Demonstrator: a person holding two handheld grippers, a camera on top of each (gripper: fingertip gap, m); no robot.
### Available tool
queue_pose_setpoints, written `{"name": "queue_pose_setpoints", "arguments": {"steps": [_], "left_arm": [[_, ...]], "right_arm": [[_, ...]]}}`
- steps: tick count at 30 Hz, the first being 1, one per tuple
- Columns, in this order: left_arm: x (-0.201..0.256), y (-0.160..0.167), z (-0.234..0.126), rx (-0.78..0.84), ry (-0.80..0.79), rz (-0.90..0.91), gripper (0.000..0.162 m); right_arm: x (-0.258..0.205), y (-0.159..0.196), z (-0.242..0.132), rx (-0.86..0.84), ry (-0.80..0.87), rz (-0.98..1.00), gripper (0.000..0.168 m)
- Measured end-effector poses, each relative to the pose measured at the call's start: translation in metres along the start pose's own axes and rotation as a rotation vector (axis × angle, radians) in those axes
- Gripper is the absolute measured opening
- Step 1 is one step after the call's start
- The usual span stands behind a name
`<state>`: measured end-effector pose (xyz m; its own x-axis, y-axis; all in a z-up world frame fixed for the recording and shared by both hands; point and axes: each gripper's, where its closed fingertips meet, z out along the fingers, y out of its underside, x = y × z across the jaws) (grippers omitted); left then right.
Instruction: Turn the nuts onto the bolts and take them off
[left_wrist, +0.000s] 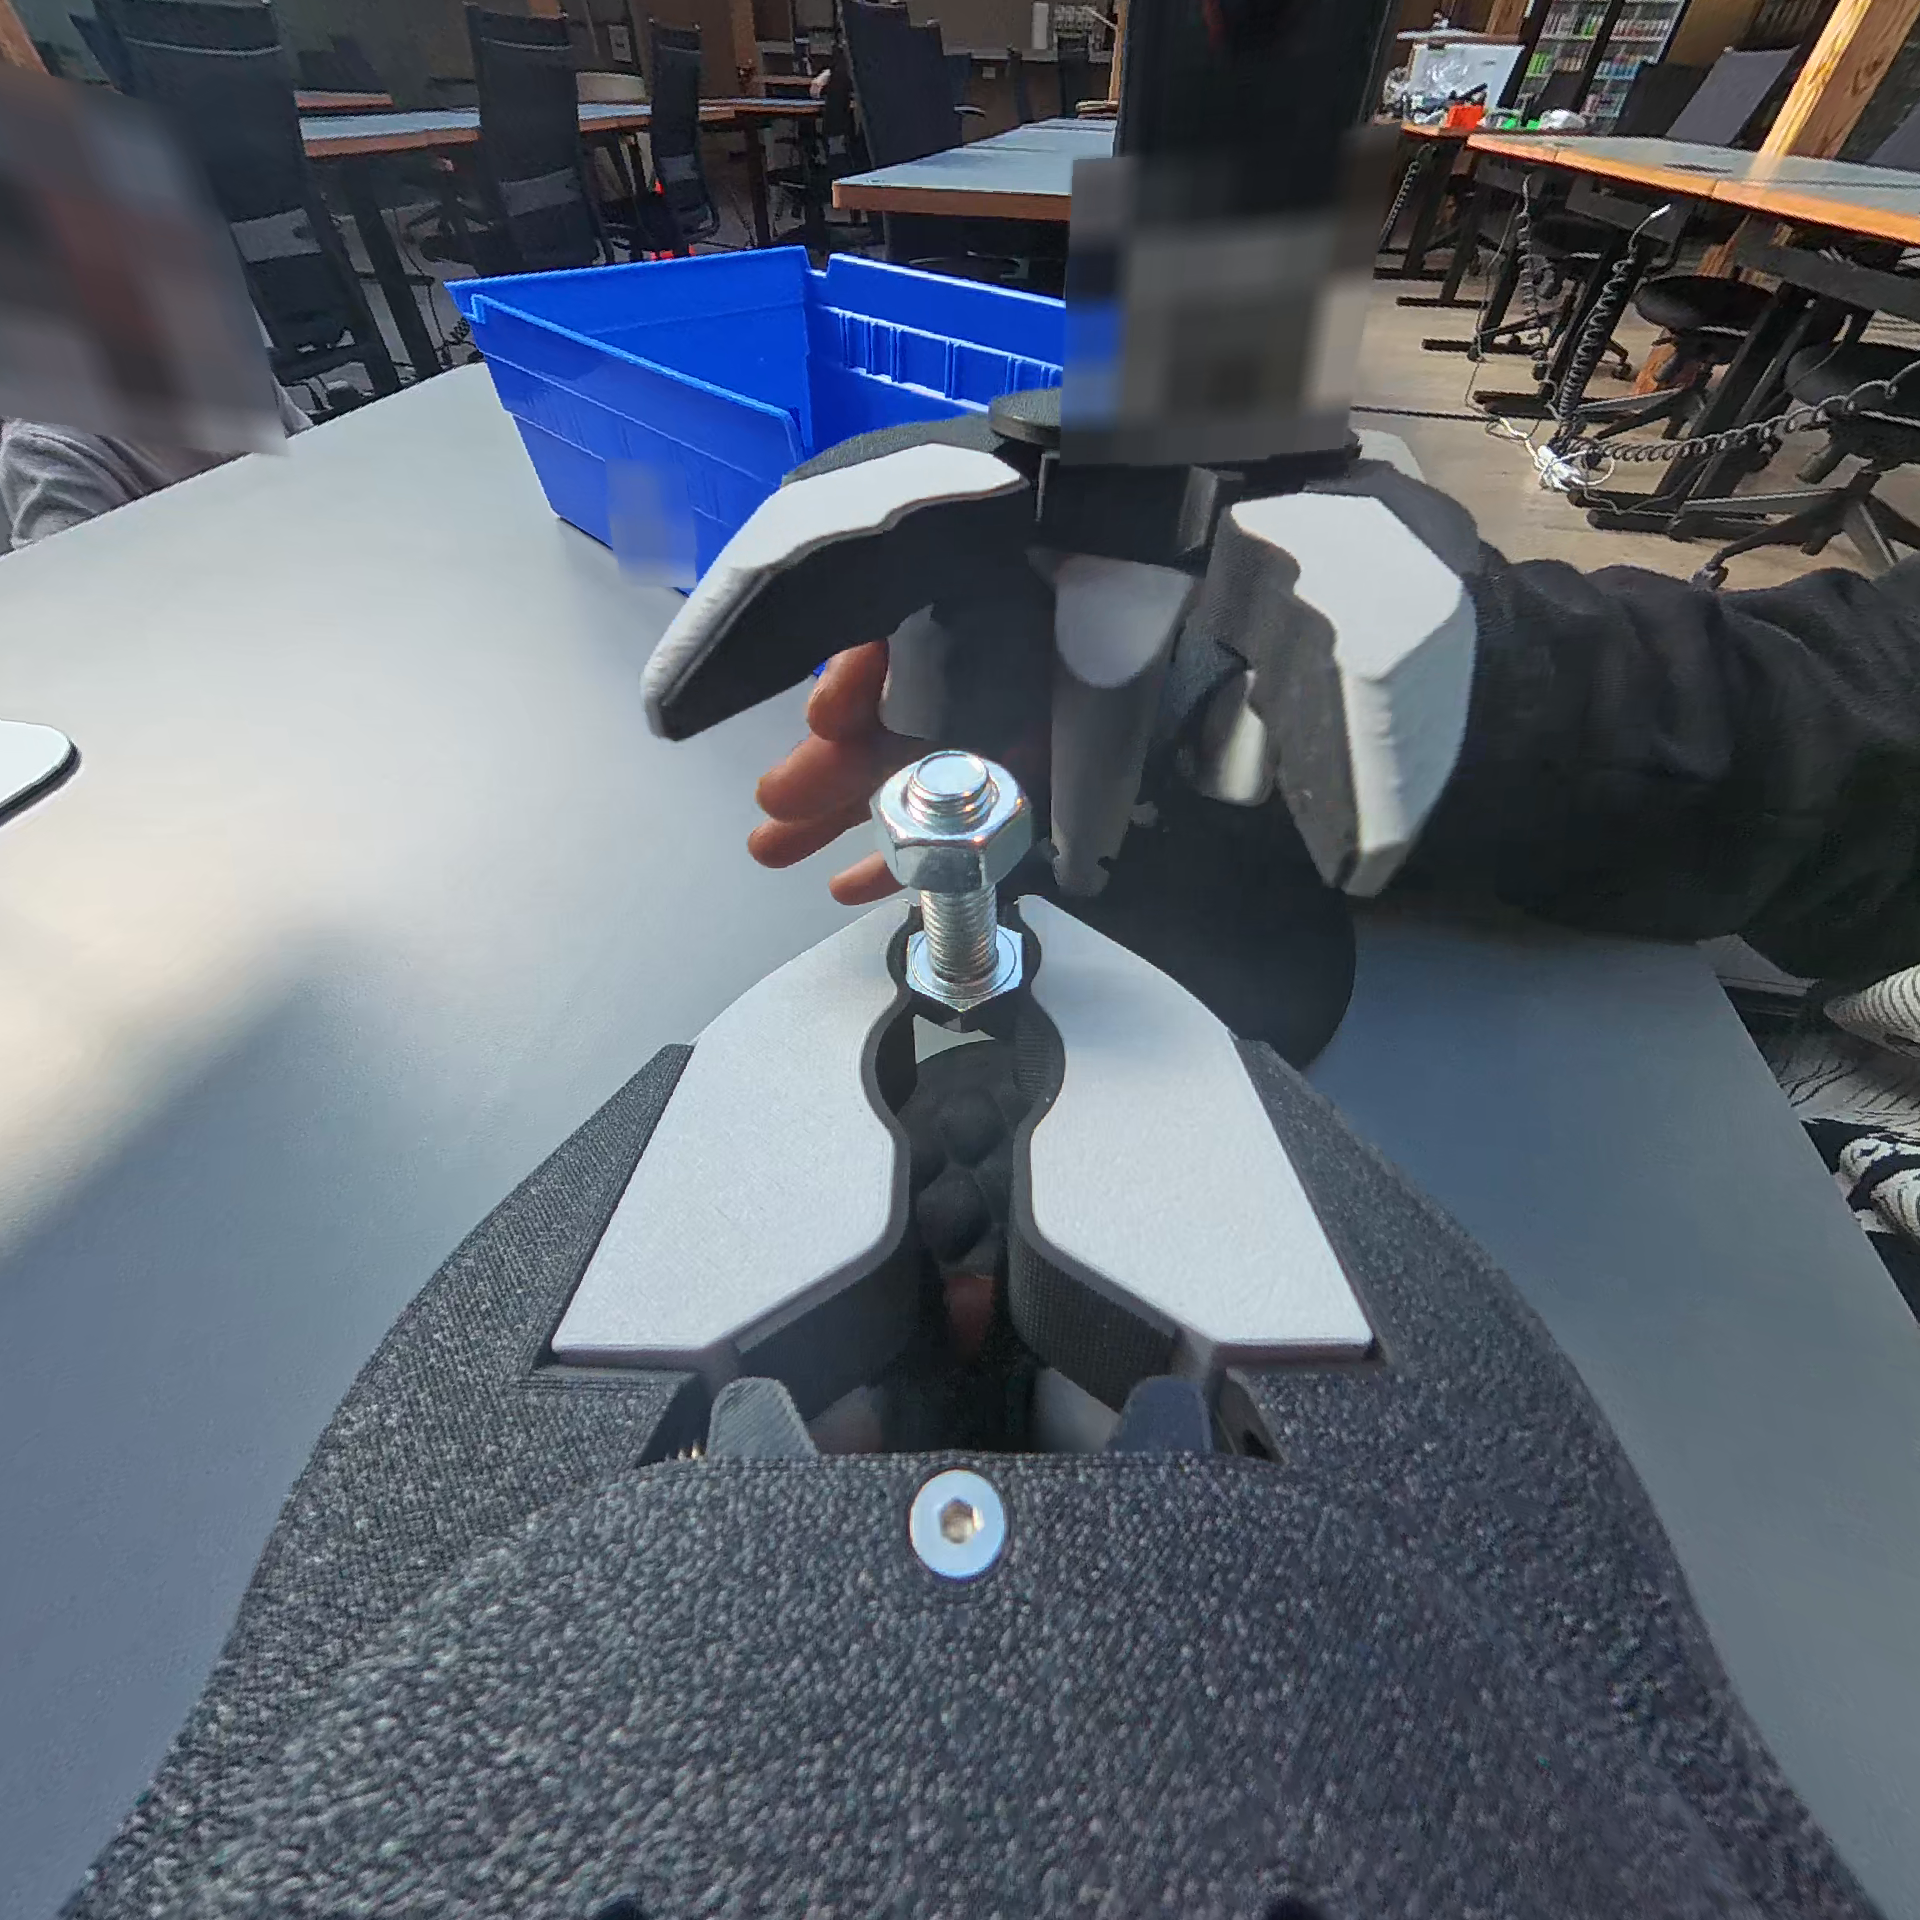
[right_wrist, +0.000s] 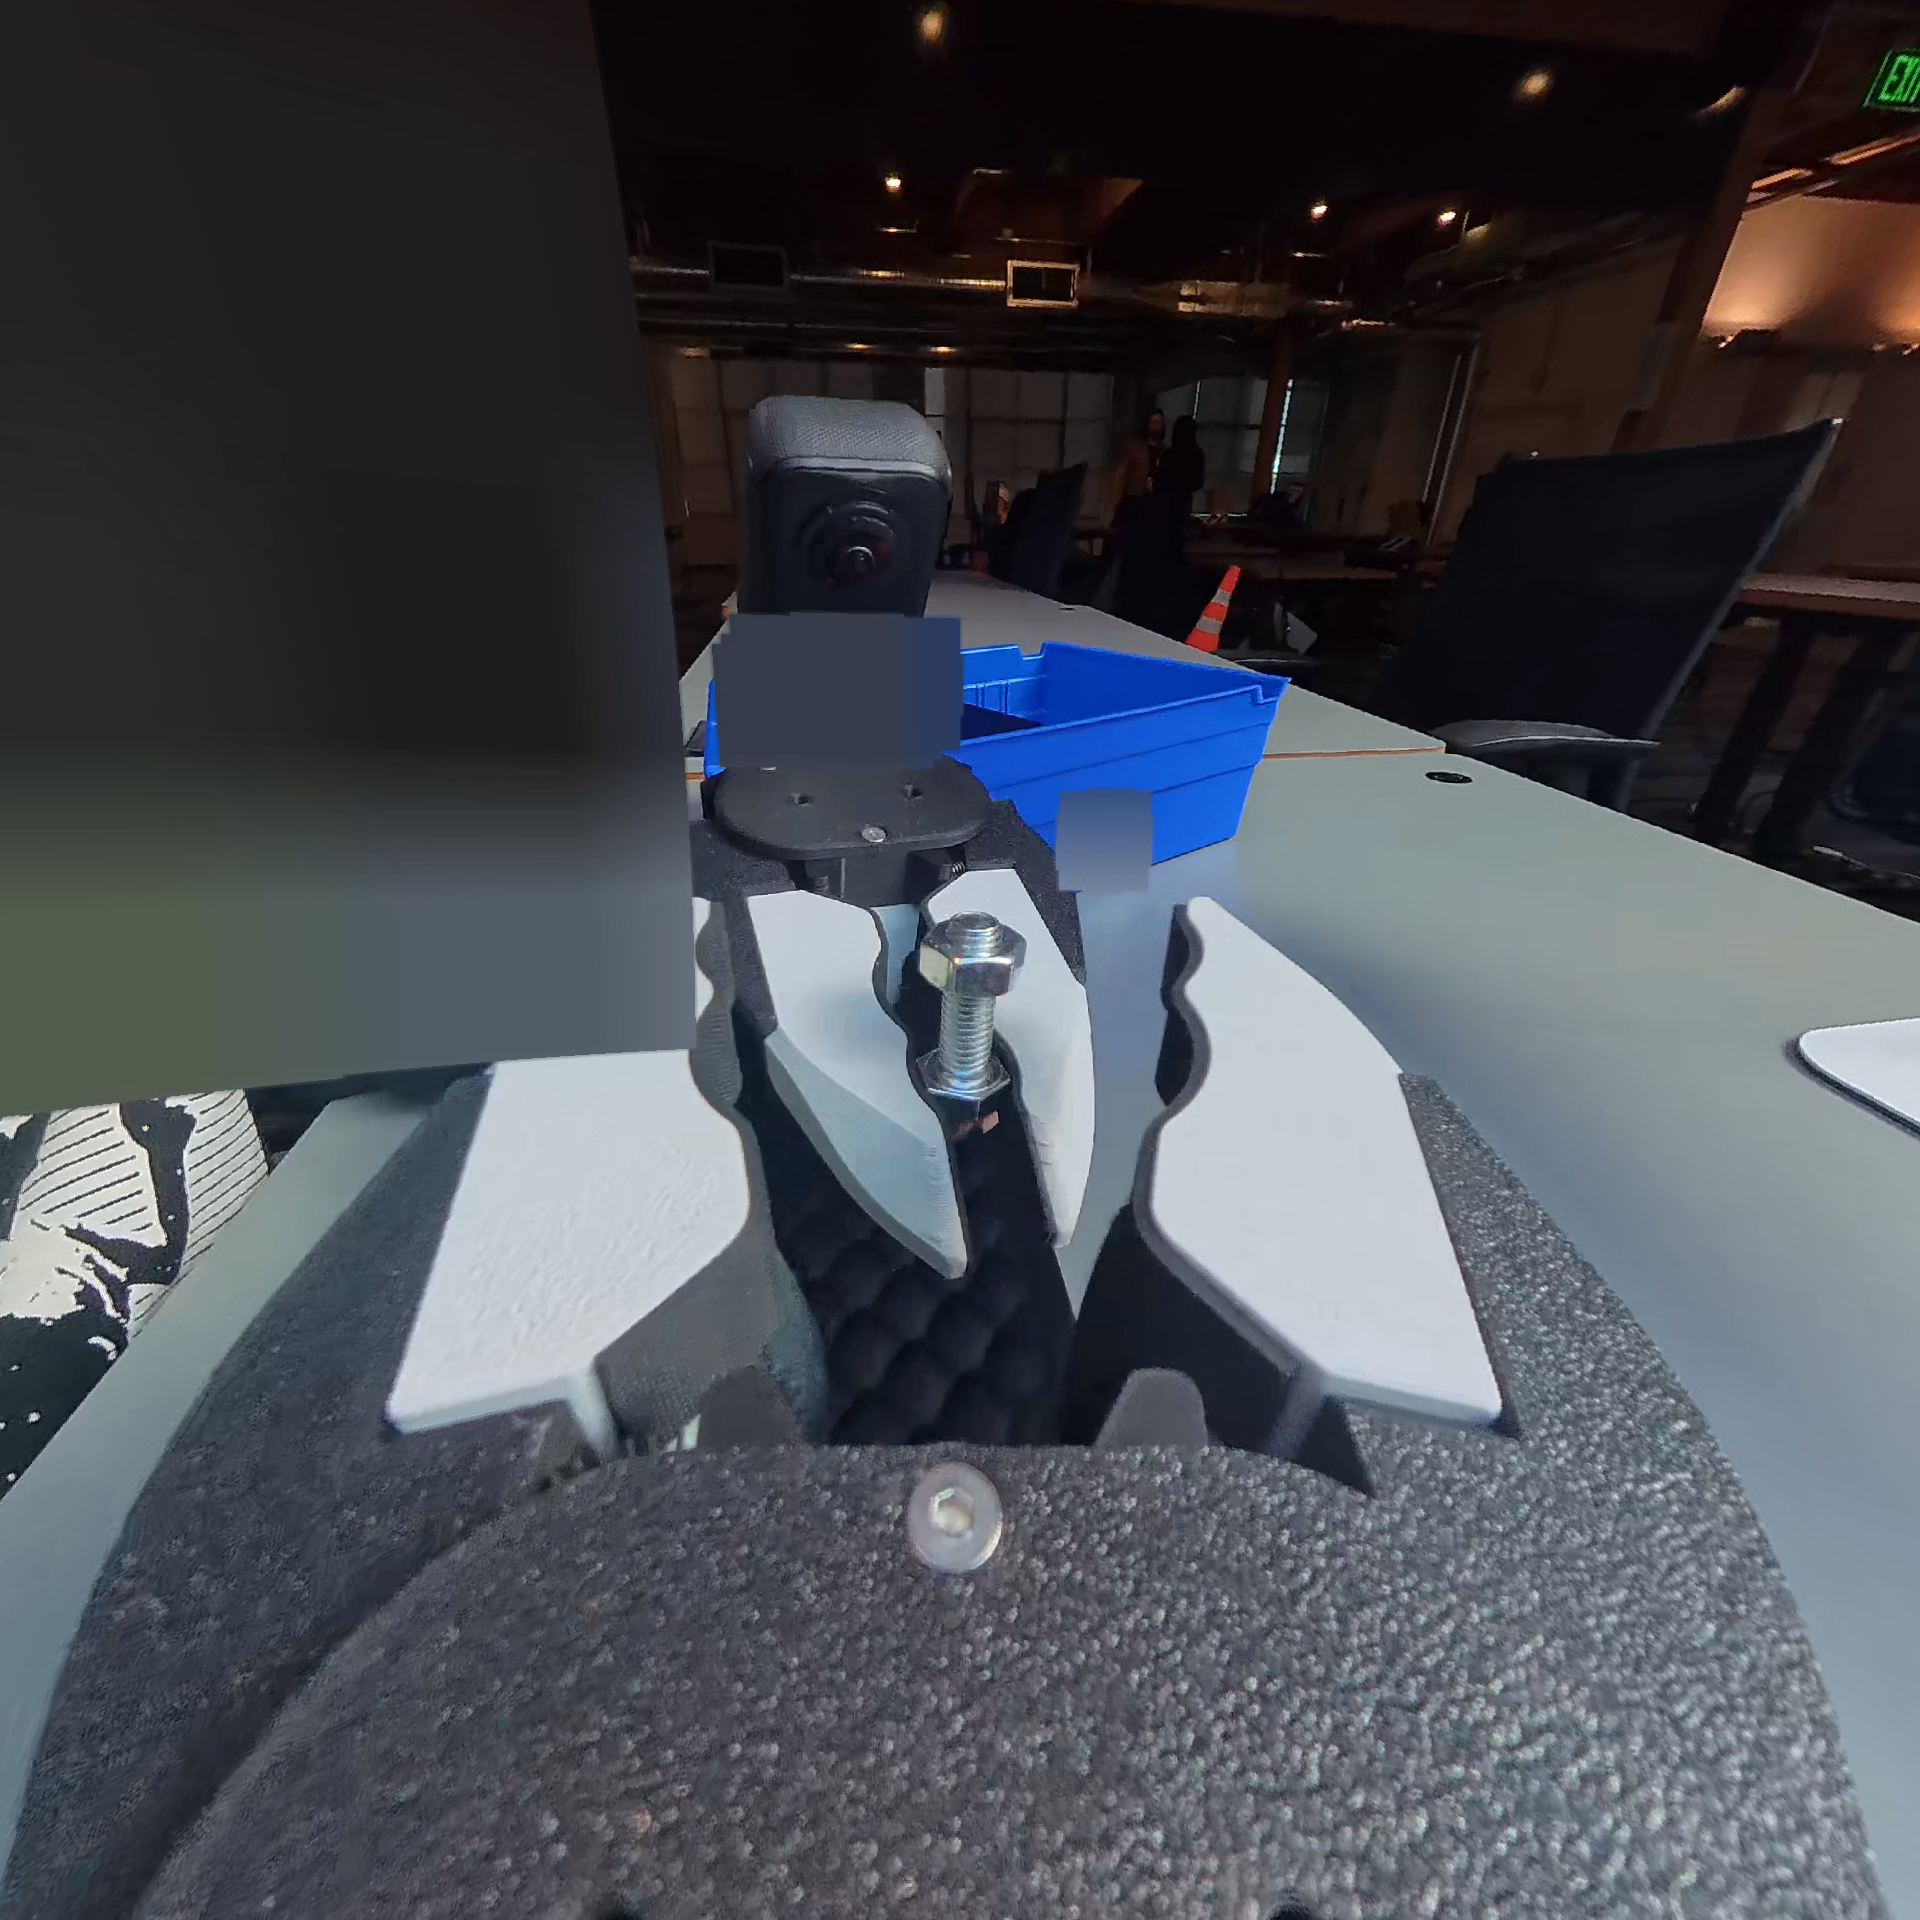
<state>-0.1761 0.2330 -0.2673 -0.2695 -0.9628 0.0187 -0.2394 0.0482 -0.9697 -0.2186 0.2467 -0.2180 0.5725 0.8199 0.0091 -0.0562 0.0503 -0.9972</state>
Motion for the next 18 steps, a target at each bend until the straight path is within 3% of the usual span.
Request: {"name": "queue_pose_setpoints", "arguments": {"steps": [4, 9, 13, 18], "left_arm": [[0.002, 0.002, 0.001, -0.013, 0.008, 0.013, 0.014], [0.003, 0.002, 0.002, -0.018, 0.009, 0.017, 0.014], [0.002, 0.002, 0.001, -0.014, 0.007, 0.013, 0.014], [0.0, 0.0, 0.0, -0.001, 0.001, 0.0, 0.014]], "right_arm": [[-0.013, 0.007, 0.013, -0.036, -0.052, -0.013, 0.091], [-0.024, 0.012, 0.019, -0.064, -0.098, -0.024, 0.09], [-0.027, 0.015, 0.019, -0.088, -0.106, -0.042, 0.083], [-0.013, 0.012, 0.007, -0.093, -0.055, -0.014, 0.056]]}}
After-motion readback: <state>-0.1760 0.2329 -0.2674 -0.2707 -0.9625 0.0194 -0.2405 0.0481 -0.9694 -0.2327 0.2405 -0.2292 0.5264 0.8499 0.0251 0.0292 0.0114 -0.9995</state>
